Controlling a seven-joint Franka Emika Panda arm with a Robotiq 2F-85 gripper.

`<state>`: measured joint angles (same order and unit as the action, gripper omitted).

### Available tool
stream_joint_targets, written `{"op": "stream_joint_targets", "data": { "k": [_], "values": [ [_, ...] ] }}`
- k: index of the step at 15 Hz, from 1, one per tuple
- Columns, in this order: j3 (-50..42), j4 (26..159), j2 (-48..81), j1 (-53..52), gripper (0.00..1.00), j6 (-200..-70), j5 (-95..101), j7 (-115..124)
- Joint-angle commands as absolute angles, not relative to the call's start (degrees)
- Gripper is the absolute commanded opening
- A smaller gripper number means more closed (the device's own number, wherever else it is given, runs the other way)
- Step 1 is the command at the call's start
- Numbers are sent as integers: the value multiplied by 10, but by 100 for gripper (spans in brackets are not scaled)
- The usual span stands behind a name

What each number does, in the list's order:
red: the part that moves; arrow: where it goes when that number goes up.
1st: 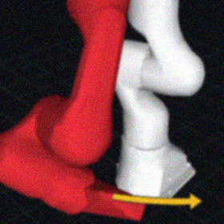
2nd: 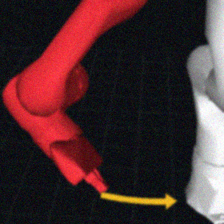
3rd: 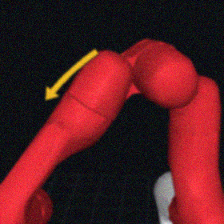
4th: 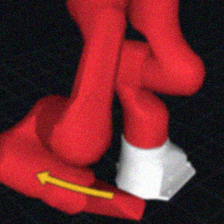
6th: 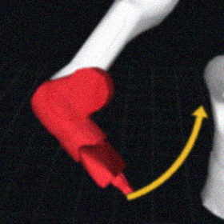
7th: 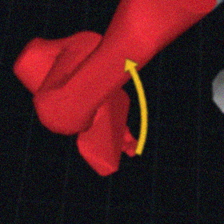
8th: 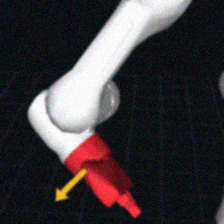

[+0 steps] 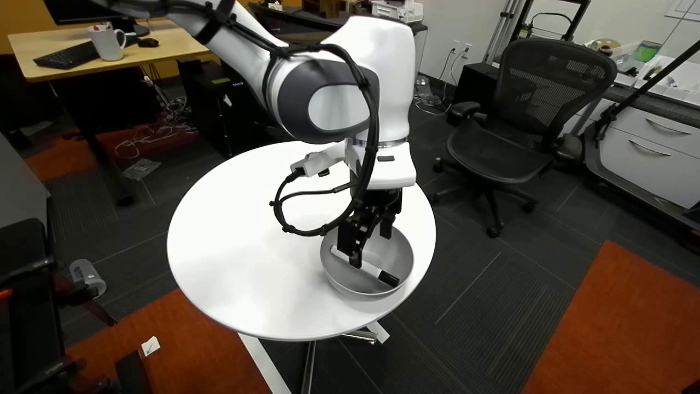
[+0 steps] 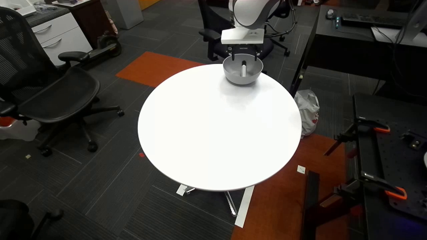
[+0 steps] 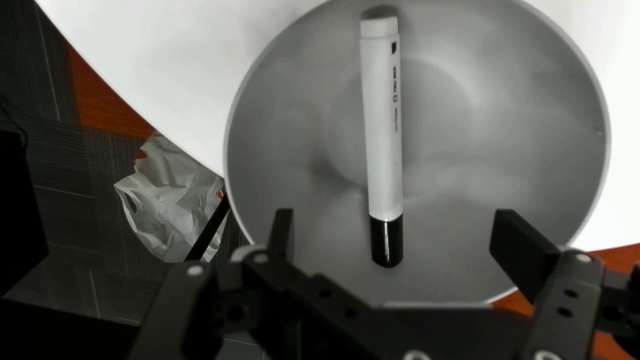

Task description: Put the marker inside the white bowl then remove it and put it on the table

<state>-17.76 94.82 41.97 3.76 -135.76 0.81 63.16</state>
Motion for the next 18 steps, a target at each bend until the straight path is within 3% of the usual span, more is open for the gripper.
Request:
{"op": "stream_joint_targets", "data": {
  "k": [1, 15, 16, 18],
  "values": [
    [-170, 934, 432, 45, 100, -1344, 7, 622],
    [-185, 874, 502, 37, 99, -1344, 9, 656],
    [-185, 870, 507, 37, 74, -1344, 8, 656],
    [-186, 864, 515, 38, 69, -1344, 7, 660]
  ]
}}
